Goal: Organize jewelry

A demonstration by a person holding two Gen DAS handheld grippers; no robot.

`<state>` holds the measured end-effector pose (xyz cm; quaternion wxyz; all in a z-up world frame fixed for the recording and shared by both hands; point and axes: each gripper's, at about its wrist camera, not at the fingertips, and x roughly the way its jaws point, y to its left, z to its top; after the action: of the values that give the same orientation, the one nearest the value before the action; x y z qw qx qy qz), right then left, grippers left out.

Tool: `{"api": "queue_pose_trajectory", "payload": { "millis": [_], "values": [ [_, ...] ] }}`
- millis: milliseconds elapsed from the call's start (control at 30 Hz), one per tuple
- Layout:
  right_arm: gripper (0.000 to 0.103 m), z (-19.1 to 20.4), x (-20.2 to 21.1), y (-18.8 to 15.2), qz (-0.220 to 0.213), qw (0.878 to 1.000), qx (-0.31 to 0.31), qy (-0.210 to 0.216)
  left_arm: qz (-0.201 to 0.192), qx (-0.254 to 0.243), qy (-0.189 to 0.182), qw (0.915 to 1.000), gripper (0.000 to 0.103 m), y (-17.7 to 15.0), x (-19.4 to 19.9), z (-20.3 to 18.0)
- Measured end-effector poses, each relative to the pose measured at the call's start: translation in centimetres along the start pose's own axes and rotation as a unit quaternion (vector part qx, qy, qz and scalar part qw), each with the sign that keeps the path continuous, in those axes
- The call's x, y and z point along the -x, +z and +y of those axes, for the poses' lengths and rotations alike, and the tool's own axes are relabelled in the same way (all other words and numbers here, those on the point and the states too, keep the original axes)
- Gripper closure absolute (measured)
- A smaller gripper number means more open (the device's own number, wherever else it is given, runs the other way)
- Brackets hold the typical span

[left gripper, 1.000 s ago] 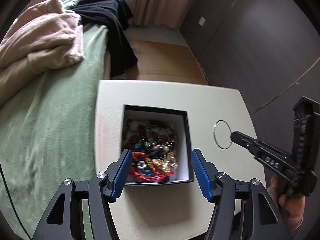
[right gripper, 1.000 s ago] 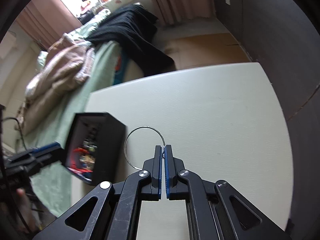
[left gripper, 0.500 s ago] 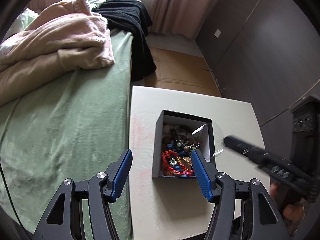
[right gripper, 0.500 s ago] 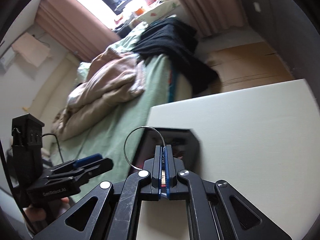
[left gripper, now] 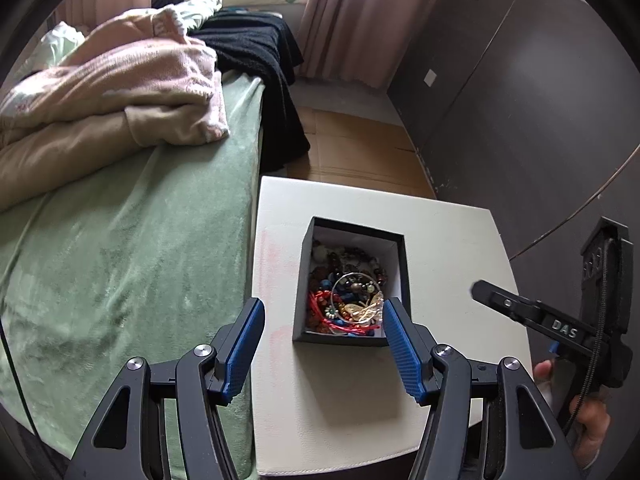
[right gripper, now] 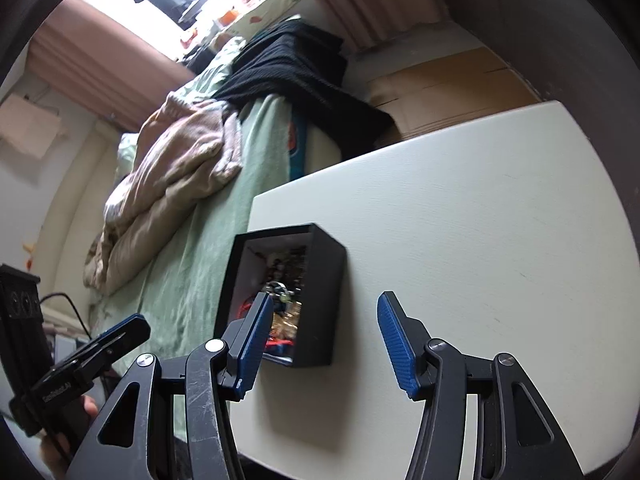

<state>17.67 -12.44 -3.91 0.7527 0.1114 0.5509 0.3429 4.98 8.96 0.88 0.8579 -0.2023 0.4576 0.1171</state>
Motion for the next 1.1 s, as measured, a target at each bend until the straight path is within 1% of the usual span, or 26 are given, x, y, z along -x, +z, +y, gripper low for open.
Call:
{"api": "queue_pose_trajectory", "payload": {
  "millis": [167,233,300,400,467,533,600,667,700,733,800,867,967,1033,1100],
  "values": [
    [0.048,-1.0,2.8,-0.5,-0.017,1.0,0.0,0.0,-0.025,-0.006,0.005,0.9996,0.041,-0.1,0.7,-1.6],
    [0.047,-1.4,4.0,-0.7,-0.025,1.0,0.003,0.001,-0.043,-0.004,0.007,0.9991,0.041,-0.3,1.1,-2.2],
    [0.04,-1.8,5.1,-1.0,-0.035,0.999,0.004,0.001,-0.065,-0.002,0.01,0.9978,0.041,-0.6,1.4,-2.8],
    [0.037,-2.4,6.3,-1.4,-0.046,0.999,0.005,0.003,-0.084,0.002,0.013,0.9964,0.041,-1.2,1.3,-3.6],
    [0.037,-2.6,6.9,-1.7,-0.052,0.999,0.006,-0.003,-0.089,-0.004,0.015,0.996,0.04,-1.6,0.9,-4.2],
    [0.035,-2.6,7.3,-2.0,-0.057,0.998,0.008,-0.013,-0.091,-0.012,0.011,0.9957,0.034,-2.0,0.5,-4.7],
    [0.019,-2.7,7.8,-2.3,-0.064,0.998,0.006,-0.02,-0.111,-0.025,0.015,0.9933,0.03,-2.7,0.6,-5.1],
    [0.01,-2.8,8.1,-2.6,-0.076,0.997,-0.002,-0.026,-0.132,-0.036,0.009,0.9905,0.02,-3.6,1.0,-5.3],
    [0.009,-2.9,8.1,-2.8,-0.077,0.997,-0.005,-0.032,-0.138,-0.041,0.006,0.9895,0.009,-4.1,1.2,-5.3],
    [0.009,-3.0,8.0,-2.9,-0.076,0.996,-0.008,-0.039,-0.141,-0.045,0.006,0.989,0.004,-4.5,1.4,-5.4],
    [0.009,-3.1,7.9,-3.2,-0.074,0.996,-0.014,-0.051,-0.139,-0.051,0.007,0.989,0.004,-5.1,1.5,-5.2],
    [0.009,-2.9,8.0,-3.6,-0.077,0.995,-0.013,-0.058,-0.138,-0.046,0.003,0.9893,0.004,-5.4,1.8,-4.6],
    [0.0,-2.1,8.1,-4.0,-0.084,0.994,0.001,-0.067,-0.138,-0.049,0.008,0.9892,0.002,-5.7,2.3,-4.0],
    [0.0,-1.6,8.2,-4.3,-0.088,0.993,0.01,-0.08,-0.14,-0.049,0.01,0.9888,0.002,-5.8,2.6,-3.7],
    [0.0,-1.1,8.4,-4.7,-0.101,0.99,0.019,-0.1,-0.145,-0.045,0.007,0.9884,0.001,-5.9,3.0,-3.3]
  ]
}}
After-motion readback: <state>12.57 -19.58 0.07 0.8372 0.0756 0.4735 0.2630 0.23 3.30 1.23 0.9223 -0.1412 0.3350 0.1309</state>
